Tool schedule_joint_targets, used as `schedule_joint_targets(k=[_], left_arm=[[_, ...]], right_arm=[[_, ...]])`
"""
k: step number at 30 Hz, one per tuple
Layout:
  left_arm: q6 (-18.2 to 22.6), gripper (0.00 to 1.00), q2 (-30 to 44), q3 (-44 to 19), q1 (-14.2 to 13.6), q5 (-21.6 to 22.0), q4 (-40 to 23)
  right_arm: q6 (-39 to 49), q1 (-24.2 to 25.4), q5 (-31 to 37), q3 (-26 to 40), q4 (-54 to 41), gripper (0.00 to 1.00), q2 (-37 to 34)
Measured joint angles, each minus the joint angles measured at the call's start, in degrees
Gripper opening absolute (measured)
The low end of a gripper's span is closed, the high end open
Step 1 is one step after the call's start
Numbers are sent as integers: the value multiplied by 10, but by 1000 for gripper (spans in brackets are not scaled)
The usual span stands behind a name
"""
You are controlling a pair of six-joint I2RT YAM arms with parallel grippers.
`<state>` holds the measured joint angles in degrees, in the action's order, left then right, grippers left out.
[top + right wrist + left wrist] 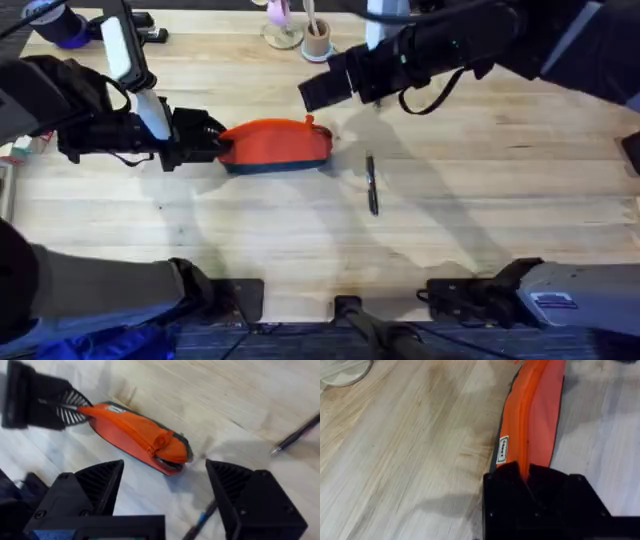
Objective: Unzip the bag, pick up the pens from the table one at a time and place them inside, then zip the bag closed.
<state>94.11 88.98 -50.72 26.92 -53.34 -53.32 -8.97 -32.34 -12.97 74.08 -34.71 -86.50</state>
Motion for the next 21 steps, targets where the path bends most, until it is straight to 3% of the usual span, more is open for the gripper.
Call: schedule_joint_targets(k=[21], left_arm=[[0,44,0,0,0,0,0]], right_arm=[[-351,0,-2,0,21,996,0]])
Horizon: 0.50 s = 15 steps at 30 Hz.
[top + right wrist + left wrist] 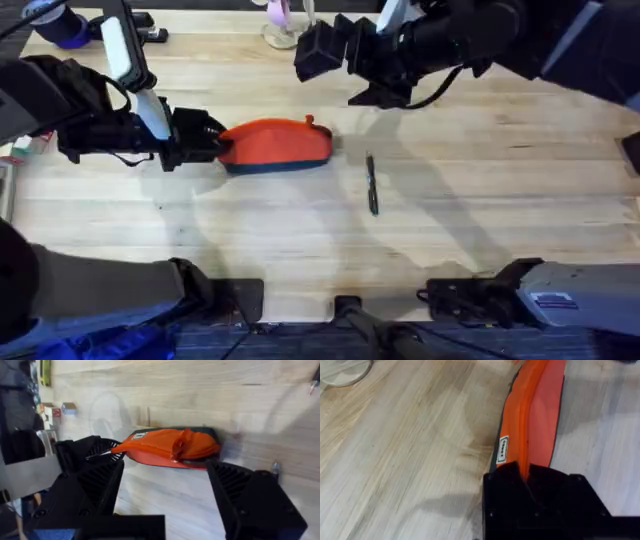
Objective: Unzip the bag, pick up the pens from the table one at a time and place them inside, then zip the bag closed.
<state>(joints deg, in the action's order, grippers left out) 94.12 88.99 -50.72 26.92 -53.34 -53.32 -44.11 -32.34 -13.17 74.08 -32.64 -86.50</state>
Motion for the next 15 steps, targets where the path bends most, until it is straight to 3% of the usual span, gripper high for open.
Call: schedule_joint_targets(k=[15], left_arm=[[0,44,0,0,0,0,0]], right_arm=[[-10,-1,-2,0,5,996,-41]])
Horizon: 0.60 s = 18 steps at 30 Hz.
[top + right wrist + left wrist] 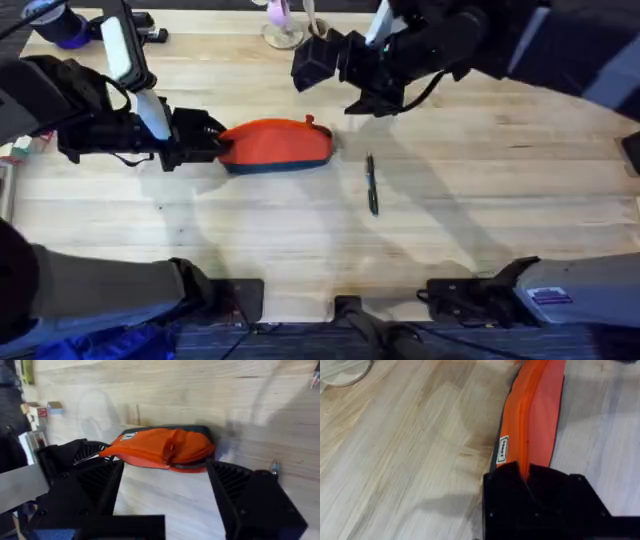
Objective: Unzip the bag, pick up the pens from the table one at a time and place them inside, then zip the bag closed.
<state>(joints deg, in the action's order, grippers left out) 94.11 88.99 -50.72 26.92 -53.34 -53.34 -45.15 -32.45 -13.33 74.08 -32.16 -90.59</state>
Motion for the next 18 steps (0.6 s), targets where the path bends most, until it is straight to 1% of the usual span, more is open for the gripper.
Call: schedule_joint_targets(k=[7,18], left_arm=[[0,44,0,0,0,0,0],[0,44,0,0,0,0,0]], right_arm=[[7,0,0,0,7,996,-9],[67,-7,0,0,33,996,-43]])
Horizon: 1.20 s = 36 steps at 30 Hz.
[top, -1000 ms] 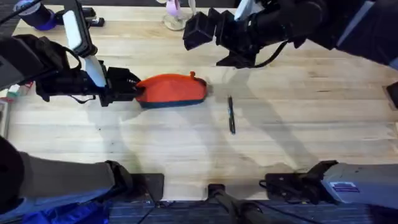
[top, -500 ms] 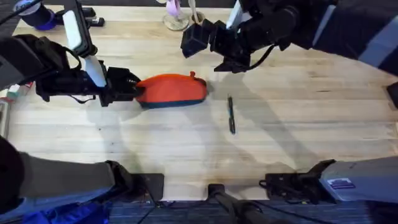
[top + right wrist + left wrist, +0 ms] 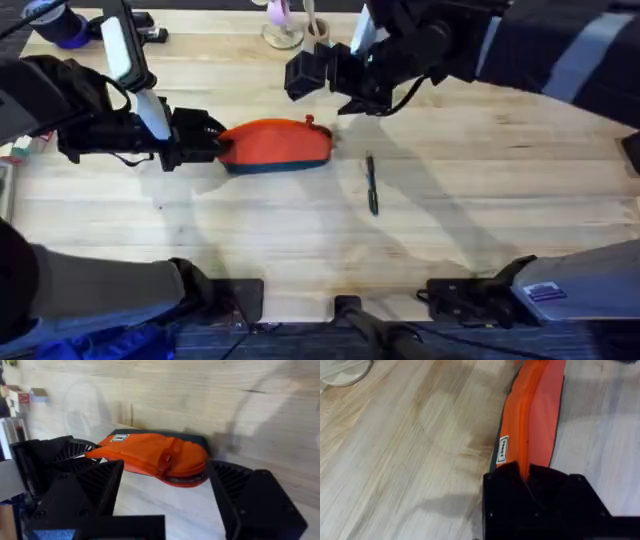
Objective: Unzip the bag, pick up the pens from the table one at a time and place them inside, then zip the bag closed.
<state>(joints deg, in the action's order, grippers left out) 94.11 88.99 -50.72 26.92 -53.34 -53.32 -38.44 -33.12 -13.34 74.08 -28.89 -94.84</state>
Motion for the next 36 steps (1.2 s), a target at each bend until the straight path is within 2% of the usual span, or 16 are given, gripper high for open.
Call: schedule_joint_targets(k=[23,25,36], left_arm=[[0,44,0,0,0,0,0],[0,44,0,0,0,0,0],[0,44,0,0,0,0,0]], right_arm=[[14,-36,0,0,39,981,-56],[15,-36,0,0,40,924,-57],[16,-36,0,0,38,336,-58]])
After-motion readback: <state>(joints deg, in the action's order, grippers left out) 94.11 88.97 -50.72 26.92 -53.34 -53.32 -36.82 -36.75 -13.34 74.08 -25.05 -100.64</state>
